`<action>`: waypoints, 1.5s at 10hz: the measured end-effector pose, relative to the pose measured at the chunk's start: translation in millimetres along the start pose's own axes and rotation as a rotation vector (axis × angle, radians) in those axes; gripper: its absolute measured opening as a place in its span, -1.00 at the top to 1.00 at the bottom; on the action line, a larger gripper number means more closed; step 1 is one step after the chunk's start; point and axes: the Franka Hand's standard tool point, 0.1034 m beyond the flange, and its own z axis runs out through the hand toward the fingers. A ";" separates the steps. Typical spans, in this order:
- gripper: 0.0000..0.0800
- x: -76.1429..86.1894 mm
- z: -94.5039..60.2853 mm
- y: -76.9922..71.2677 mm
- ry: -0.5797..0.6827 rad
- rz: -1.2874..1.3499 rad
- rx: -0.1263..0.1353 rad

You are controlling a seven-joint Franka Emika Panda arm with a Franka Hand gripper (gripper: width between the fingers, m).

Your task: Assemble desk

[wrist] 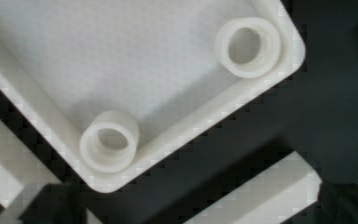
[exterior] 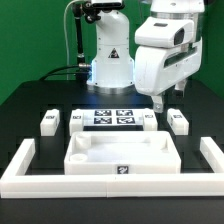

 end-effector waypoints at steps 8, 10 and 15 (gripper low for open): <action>-0.62 -1.0 1.1 -0.1 -0.001 -0.031 0.001; -0.62 -32.0 15.4 -8.7 0.012 -0.149 -0.016; -0.62 -108.3 62.8 4.7 0.012 -0.733 0.015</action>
Offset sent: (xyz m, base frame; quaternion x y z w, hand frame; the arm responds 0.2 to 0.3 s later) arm 0.0000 0.0000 0.0000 0.0000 0.0000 0.0000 1.0000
